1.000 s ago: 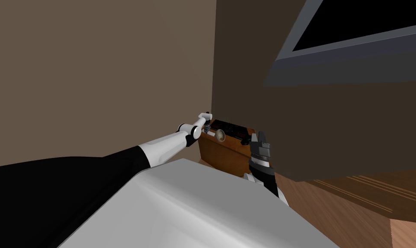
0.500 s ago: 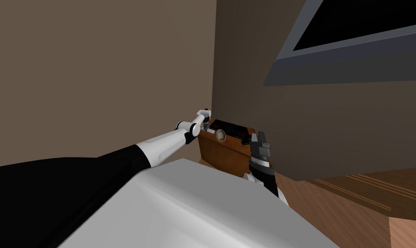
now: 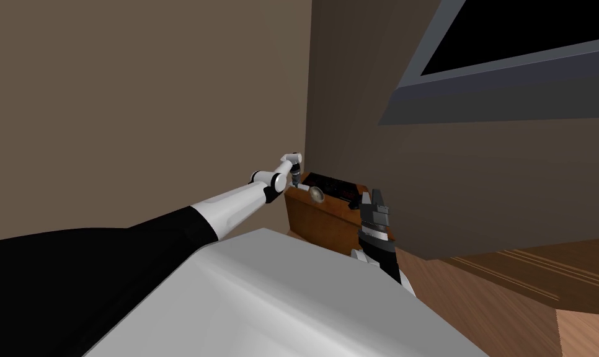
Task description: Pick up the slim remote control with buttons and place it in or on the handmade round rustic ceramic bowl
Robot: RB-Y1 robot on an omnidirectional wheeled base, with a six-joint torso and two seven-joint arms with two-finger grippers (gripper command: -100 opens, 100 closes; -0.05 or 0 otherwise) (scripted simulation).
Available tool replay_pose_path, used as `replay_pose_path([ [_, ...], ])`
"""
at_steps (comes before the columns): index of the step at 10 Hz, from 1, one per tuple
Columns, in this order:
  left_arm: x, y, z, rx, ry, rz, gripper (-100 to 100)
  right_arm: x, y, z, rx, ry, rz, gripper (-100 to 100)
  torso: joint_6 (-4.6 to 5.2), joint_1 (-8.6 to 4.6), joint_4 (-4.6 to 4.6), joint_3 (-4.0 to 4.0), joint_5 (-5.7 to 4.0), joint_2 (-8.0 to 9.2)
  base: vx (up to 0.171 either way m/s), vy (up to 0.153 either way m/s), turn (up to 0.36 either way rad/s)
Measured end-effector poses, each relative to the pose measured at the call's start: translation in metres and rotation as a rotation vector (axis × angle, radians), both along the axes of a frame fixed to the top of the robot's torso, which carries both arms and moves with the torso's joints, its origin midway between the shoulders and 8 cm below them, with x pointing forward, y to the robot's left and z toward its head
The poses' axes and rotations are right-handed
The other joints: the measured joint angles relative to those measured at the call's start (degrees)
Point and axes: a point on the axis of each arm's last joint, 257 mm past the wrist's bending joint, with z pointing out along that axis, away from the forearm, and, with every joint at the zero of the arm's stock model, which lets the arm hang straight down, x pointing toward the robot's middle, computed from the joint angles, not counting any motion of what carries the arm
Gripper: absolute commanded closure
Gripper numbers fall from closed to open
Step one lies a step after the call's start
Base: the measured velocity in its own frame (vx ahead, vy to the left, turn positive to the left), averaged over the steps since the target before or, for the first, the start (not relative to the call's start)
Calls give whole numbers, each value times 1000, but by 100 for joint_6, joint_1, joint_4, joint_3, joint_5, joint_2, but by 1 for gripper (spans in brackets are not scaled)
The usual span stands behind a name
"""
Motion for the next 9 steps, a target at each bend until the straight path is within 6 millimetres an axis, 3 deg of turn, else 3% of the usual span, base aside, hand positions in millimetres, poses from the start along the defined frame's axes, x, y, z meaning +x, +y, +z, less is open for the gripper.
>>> replay_pose_path([
  [6,-18,-10,20,-62,85,41,100,0,0,0,0,0,0,0,10,-25,-1,4,-5,9,8,-13,5],
  [9,-19,-19,41,-59,77,38,100,0,0,0,0,0,0,0,16,-90,10,19,-20,29,-31,-188,102],
])
